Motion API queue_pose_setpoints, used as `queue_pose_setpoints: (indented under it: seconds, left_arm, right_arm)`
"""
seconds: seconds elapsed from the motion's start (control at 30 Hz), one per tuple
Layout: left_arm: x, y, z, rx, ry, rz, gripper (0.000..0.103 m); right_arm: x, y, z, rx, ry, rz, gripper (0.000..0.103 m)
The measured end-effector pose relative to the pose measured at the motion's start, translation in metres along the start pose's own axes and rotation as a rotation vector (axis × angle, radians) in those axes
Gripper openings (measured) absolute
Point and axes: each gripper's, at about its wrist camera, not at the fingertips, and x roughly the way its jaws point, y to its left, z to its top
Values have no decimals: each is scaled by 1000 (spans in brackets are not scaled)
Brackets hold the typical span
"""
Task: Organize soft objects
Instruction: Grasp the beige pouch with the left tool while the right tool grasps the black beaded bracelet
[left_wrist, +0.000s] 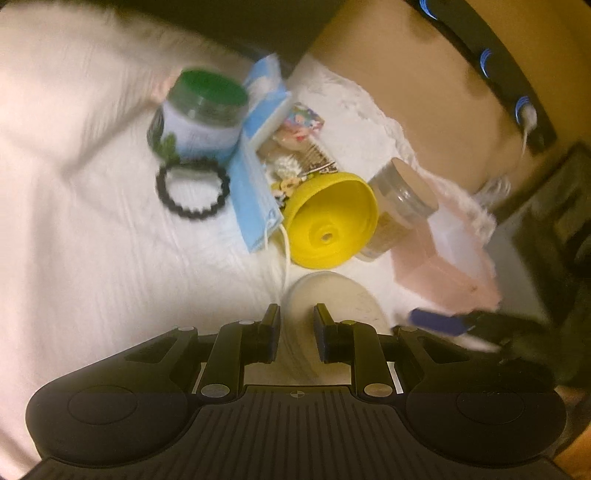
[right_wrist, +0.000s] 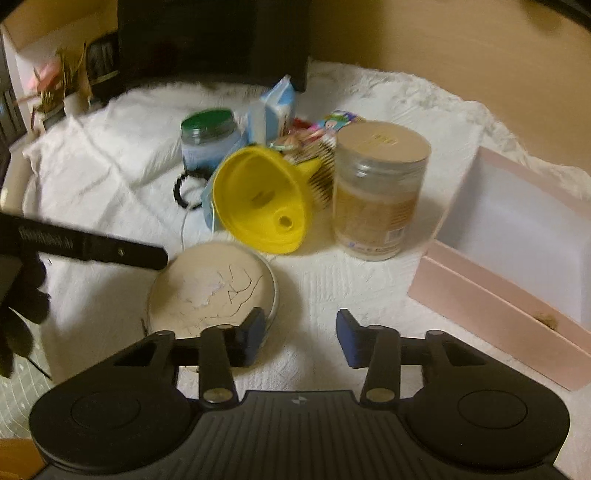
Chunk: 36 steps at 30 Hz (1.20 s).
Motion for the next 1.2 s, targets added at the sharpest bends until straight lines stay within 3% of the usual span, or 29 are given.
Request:
queue_pose_setpoints:
  seconds: [0.03, 0.1, 0.17, 0.23, 0.3, 0.37, 0.6, 0.83, 1.0, 1.2]
  left_arm:
    - [3, 5, 1, -32, 3, -16, 27]
    - [8, 13, 3, -90, 22, -20, 48]
    - [10, 17, 6, -118, 41, -15, 53]
    - [12, 19, 7, -127, 72, -45, 51]
    - [19, 21, 6, -149, 160, -125, 51]
    - [26, 21, 1, -164, 194, -163, 56]
    - [44, 5, 1, -206, 144, -161, 57]
    - [31, 6, -19, -333, 44, -217, 45]
    - [-18, 7, -17, -292, -95, -144, 45]
    - [-100, 18, 3, -130, -355, 164, 45]
  right_arm:
    - [2, 3, -1, -15, 3, -12, 37]
    - [3, 5, -2, -35, 2, -20, 37]
    - [3, 3, -2, -38, 6, -12, 37]
    - [3, 3, -2, -42, 7, -7, 37]
    - [3, 3, -2, -49, 6, -5, 37]
    - [3, 2, -2, -52, 6, -3, 37]
    - [7, -3, -4, -49, 10, 3, 36]
    - [6, -8, -7, -50, 8, 3, 36]
    - [-17, 5, 15, -110, -119, 2, 36]
    - [-13, 44, 79, -159, -236, 61, 36]
